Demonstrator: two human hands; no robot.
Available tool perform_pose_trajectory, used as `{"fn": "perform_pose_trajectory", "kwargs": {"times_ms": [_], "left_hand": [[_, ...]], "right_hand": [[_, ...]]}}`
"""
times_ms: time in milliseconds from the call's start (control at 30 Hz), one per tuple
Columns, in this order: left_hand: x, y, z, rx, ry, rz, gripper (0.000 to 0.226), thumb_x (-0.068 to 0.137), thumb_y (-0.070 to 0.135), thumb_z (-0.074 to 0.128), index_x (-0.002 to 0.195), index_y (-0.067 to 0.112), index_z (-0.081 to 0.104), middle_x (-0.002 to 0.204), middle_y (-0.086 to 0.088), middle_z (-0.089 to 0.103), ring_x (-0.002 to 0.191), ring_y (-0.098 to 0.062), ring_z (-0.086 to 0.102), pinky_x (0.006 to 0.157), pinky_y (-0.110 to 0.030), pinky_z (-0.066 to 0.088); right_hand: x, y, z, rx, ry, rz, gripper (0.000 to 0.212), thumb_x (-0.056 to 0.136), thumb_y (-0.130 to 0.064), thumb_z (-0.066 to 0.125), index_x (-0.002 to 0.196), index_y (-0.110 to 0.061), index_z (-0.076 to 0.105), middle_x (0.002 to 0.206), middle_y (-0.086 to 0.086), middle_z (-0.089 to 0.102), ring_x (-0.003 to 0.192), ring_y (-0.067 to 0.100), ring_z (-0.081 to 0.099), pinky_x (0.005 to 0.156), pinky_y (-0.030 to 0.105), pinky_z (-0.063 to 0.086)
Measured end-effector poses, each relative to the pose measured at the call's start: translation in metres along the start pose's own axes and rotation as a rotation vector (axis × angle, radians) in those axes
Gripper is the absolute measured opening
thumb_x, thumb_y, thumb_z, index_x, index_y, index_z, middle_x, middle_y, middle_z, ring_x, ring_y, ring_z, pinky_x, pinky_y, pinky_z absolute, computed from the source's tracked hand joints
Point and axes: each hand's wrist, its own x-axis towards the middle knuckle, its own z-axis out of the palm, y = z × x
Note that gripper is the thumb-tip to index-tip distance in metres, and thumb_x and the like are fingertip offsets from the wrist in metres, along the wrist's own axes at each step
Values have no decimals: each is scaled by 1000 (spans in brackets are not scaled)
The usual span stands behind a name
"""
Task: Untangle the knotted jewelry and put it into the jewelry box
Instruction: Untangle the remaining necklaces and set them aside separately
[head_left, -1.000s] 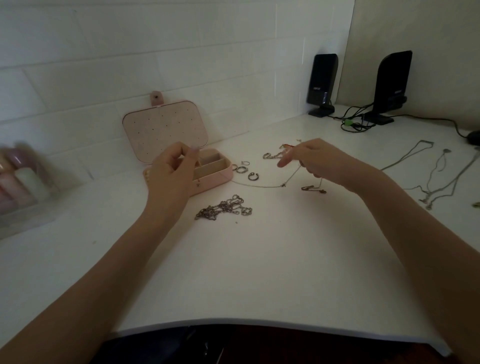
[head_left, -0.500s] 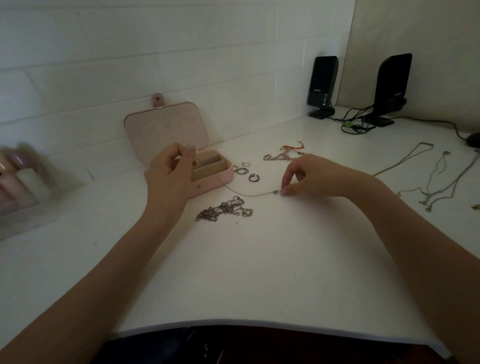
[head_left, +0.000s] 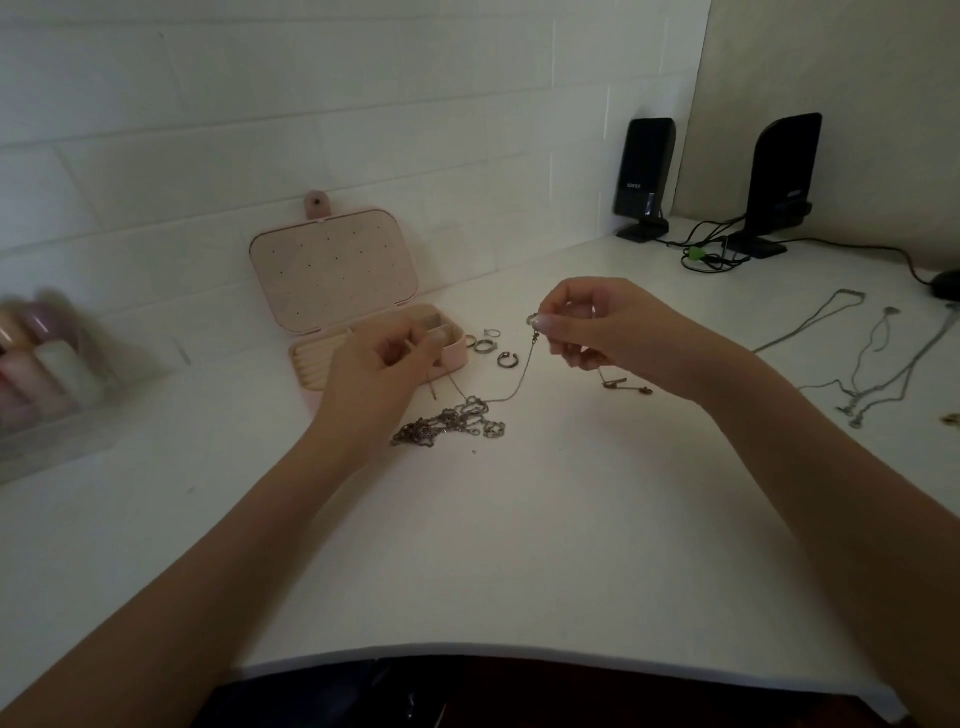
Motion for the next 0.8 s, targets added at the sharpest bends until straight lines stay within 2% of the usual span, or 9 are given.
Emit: {"fn": "perform_pose_trajectory", "kwargs": {"times_ms": [67,200,300,400,500,567,633,700,800], "left_hand": [[0,-3,1,1,-110,-2,28,90,16,65,62,18,62,66,10,58,56,-5,43,57,-14,34],[-4,-10,8,91,-189,-30,18,88,17,67,71,11,68,46,14,39,45,-2,35,46,-10,26],[-5,-10,11,163,-201,40,13,82,18,73,71,23,68,57,15,50,54,1,41,53,-11,31],[-6,-9,13,133,-220,57,14,80,20,74,88,26,65,78,18,62,71,7,51,66,-8,38],[-8,2,21,55,-344,-7,41,79,40,72,115,30,55,112,22,64,107,9,55,93,-13,41],[-7,16,28,-68,-481,-91,51,77,47,66,123,31,49,122,20,62,116,5,54,100,-22,40],[-5,30,39,-169,-561,-155,38,86,41,63,119,28,52,114,15,68,108,-1,61,93,-29,44],[-4,44,50,-222,-546,-128,19,94,27,57,110,16,58,88,7,72,85,-16,68,78,-29,46],[-6,53,61,-295,-449,-122,14,99,12,48,96,9,61,63,0,50,57,-8,50,65,-16,50]], "right_hand": [[-1,-2,1,115,-18,-2,9,89,-16,65,92,-7,62,76,3,69,64,10,61,61,19,50],[-2,-8,3,321,7,-49,5,87,-3,65,91,-3,62,85,15,70,74,19,68,67,22,54],[-3,-13,5,406,25,-97,6,85,2,64,90,-1,62,85,15,71,76,22,69,70,23,55],[-5,-19,7,493,10,-137,8,84,4,63,87,-3,62,82,12,71,75,20,70,69,22,55],[-8,-25,9,582,-12,-171,10,82,6,62,87,-2,61,82,10,71,74,19,69,70,22,55],[-9,-28,9,634,-8,-204,10,80,4,62,88,-2,60,82,9,71,75,18,69,71,23,55],[-10,-31,4,688,26,-235,12,77,1,63,88,-3,59,82,8,71,75,17,69,71,22,55],[-11,-33,-7,754,101,-250,11,79,2,61,88,-4,58,81,6,70,74,15,69,69,20,54],[-12,-27,-30,828,280,-242,12,84,4,58,89,-7,58,81,5,69,74,13,68,72,19,54]]}}
